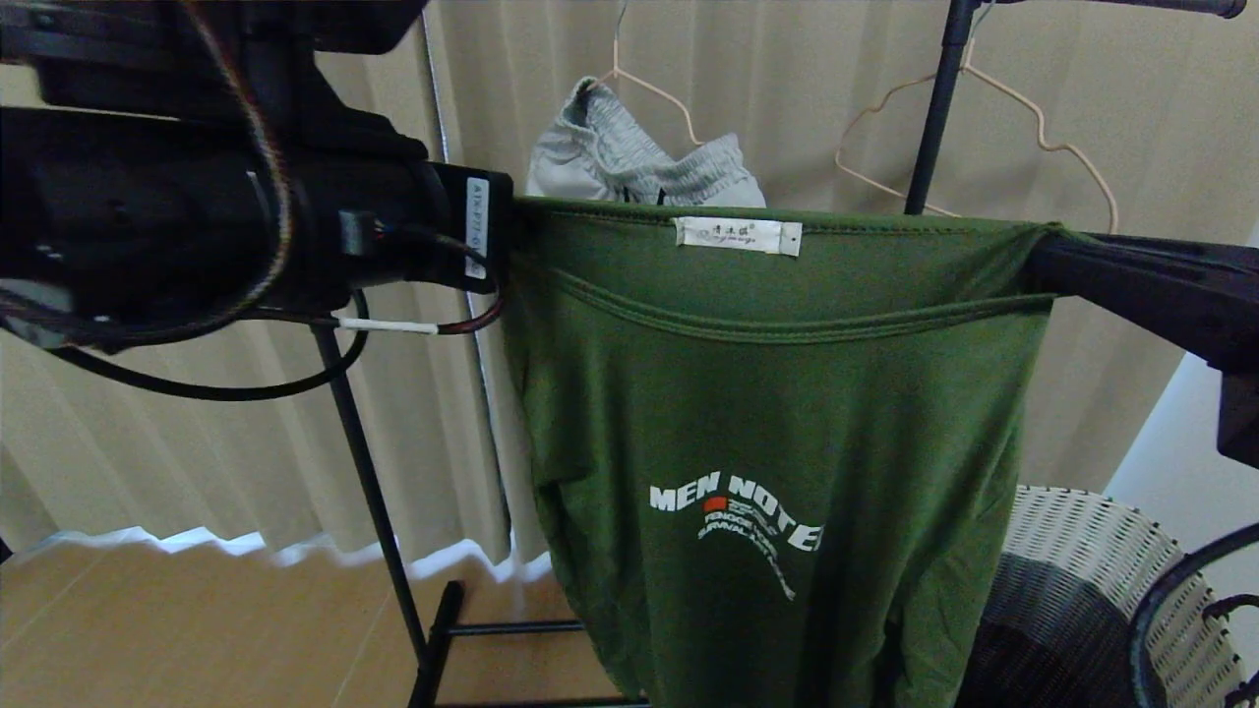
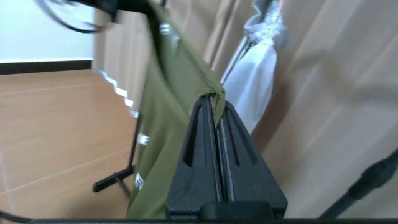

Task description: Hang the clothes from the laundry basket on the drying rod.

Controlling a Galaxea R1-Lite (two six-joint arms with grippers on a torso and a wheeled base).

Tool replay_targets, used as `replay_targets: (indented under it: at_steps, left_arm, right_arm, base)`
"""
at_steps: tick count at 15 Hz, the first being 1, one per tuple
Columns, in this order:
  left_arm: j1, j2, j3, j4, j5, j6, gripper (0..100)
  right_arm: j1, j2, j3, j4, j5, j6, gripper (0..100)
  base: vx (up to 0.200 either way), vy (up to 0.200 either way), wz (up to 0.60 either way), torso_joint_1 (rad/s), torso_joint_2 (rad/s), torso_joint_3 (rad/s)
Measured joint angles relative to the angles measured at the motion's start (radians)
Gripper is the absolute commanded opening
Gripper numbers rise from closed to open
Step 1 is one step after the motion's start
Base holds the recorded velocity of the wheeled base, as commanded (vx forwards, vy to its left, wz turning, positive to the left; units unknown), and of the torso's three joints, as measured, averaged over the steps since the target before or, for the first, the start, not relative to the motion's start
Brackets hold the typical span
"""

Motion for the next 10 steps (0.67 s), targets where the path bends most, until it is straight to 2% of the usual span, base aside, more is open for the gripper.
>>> replay_targets:
  at_steps: [3,7,9,10]
  left_arm:
    - [0.0,-0.127,0.061,0.084,-0.2,0.007,0]
    - [-0.004,-0.266,0.168,0.084,-0.446,0.09,0]
    - [-0.02,-0.329,0.215,0.083,-0.539,0.13,0]
    - [-0.035,-0.353,0.235,0.081,-0.551,0.144,0]
  right_arm:
    - [-0.009,0.085,-0.046,-0.075,-0.027,0.001,0]
    - [-0.011,0.22,-0.094,-0.219,-0.094,0.002,0]
    - [-0.01,0.285,-0.14,-0.238,-0.106,0.002,0]
    - [-0.01,0.308,-0.156,-0.239,-0.107,0.002,0]
  base:
    - [0.0,0.0,0.0,0.0,0.0,0.0]
    - [0.0,0.0,0.0,0.0,0.0,0.0]
    - [0.0,0.0,0.0,0.0,0.0,0.0]
    - [0.0,0.0,0.0,0.0,0.0,0.0]
